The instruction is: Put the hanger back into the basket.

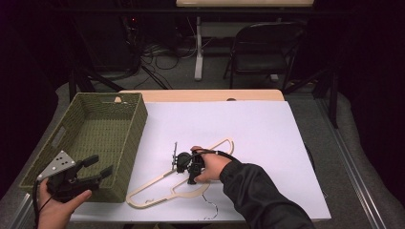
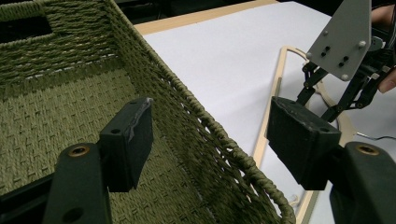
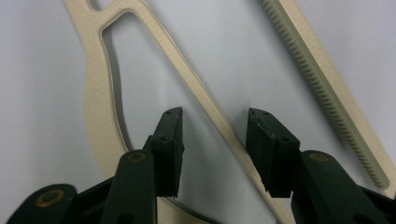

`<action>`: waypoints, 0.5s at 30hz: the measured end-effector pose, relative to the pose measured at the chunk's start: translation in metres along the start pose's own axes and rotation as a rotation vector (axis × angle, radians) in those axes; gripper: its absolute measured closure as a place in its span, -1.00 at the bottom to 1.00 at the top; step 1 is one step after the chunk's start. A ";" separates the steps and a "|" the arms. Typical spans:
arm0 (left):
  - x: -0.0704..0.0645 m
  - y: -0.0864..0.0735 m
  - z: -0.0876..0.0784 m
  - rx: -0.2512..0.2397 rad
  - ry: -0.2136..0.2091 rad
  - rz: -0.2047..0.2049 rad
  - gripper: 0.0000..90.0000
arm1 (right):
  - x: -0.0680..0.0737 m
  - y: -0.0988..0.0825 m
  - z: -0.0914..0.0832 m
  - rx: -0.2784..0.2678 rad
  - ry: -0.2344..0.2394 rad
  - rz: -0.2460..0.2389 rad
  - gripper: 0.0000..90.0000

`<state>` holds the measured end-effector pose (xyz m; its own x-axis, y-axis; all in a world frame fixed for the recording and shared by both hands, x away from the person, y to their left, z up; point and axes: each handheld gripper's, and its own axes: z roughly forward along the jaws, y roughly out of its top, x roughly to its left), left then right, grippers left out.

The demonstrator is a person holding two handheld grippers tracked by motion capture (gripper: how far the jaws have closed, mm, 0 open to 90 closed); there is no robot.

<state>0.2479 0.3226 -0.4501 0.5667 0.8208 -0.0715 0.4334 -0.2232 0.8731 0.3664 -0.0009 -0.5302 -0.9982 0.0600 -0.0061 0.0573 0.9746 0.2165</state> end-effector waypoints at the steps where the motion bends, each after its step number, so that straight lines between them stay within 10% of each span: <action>1: 0.000 0.000 0.000 0.001 0.001 0.001 -0.30 | 0.000 0.000 0.000 0.000 0.001 0.001 0.27; 15: -0.001 0.000 0.001 0.000 0.001 -0.001 -0.29 | 0.005 -0.001 -0.002 0.047 0.001 -0.039 0.62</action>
<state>0.2481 0.3216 -0.4507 0.5652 0.8218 -0.0718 0.4341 -0.2223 0.8730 0.3612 -0.0022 -0.5285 -0.9997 0.0220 -0.0130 0.0195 0.9852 0.1701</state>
